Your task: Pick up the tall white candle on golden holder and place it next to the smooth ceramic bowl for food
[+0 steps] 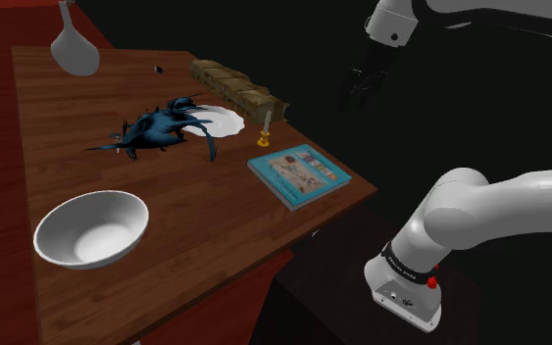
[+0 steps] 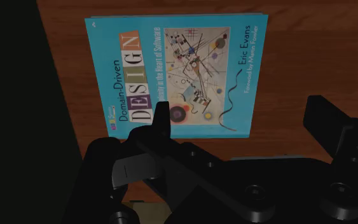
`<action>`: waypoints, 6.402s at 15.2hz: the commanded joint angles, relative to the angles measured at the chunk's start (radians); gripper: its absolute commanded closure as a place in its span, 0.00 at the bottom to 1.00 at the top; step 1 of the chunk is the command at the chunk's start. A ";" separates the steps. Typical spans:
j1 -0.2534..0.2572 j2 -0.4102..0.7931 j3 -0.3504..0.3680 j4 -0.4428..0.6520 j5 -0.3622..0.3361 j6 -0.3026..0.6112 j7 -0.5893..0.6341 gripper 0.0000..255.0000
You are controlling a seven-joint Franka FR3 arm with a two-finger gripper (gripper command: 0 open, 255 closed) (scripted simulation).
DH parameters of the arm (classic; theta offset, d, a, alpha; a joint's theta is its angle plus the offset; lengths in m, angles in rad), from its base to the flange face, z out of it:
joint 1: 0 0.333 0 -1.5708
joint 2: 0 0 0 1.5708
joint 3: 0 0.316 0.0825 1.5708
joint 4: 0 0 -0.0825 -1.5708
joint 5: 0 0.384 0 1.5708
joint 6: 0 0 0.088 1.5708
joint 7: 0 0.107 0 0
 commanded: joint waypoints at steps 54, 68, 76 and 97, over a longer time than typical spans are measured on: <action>0.022 1.151 -0.192 0.301 0.706 1.113 -0.727 1.00; 0.065 1.055 -0.256 0.306 0.572 1.022 -0.604 1.00; 0.084 0.987 -0.288 0.329 0.477 0.943 -0.518 1.00; 0.095 0.865 -0.316 0.466 0.311 0.706 -0.362 1.00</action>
